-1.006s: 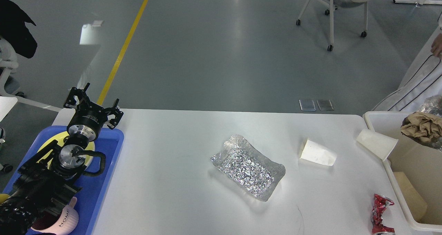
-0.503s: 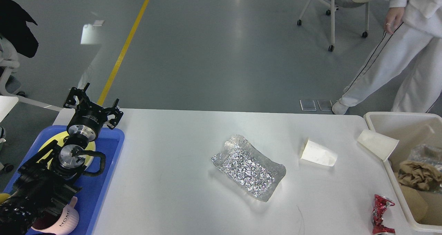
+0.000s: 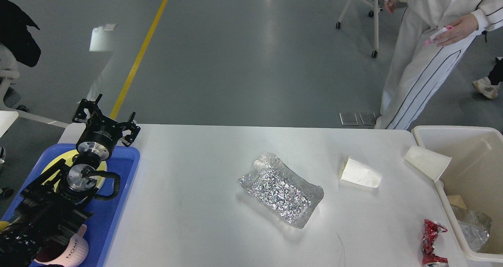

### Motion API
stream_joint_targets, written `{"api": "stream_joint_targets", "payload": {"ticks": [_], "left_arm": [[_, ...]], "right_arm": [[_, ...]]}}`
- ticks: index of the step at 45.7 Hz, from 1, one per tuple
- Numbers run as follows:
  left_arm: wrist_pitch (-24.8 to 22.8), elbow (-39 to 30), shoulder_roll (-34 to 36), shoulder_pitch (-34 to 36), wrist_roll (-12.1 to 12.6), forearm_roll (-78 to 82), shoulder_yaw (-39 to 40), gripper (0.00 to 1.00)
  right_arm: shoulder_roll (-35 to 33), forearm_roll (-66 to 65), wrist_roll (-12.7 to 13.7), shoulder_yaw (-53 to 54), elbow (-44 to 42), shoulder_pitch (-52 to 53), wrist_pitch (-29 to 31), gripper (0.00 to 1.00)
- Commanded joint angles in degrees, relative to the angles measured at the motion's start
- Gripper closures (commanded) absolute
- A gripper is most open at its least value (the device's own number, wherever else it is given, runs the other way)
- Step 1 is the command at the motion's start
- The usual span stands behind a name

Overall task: Tidy desktop
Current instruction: 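Raise the right arm back over the table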

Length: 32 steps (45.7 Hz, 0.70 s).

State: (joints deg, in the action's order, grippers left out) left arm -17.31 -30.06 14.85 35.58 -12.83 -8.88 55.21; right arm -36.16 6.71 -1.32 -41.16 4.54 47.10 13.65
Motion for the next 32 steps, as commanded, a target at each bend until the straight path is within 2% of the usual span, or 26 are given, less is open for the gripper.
{"api": "stream_joint_targets", "payload": {"ticks": [1,15,26,29,32], "left_arm": [[0.0,0.0,0.0,0.0,0.1,0.0,0.0,0.02],[0.0,0.0,0.0,0.0,0.1,0.0,0.0,0.02],[0.0,0.0,0.0,0.0,0.1,0.0,0.0,0.02],[0.0,0.0,0.0,0.0,0.1,0.0,0.0,0.02],[0.0,0.0,0.0,0.0,0.0,0.0,0.0,0.02]], "right_arm": [[2.7,-0.4,-0.1,-2.9,0.3,9.0,2.4,0.0],[12.9,-0.5,-0.4,-10.5,0.6,24.8,10.0,0.0],[23.4,-2.2,-0.4,-13.8,0.3,32.9,24.4,0.0],[25.3,-2.2,-0.5,-14.3,2.6,36.5,28.4,0.0],[26.2,-2.3,-0.5,-14.5,7.6,40.2,29.7,0.0]]}}
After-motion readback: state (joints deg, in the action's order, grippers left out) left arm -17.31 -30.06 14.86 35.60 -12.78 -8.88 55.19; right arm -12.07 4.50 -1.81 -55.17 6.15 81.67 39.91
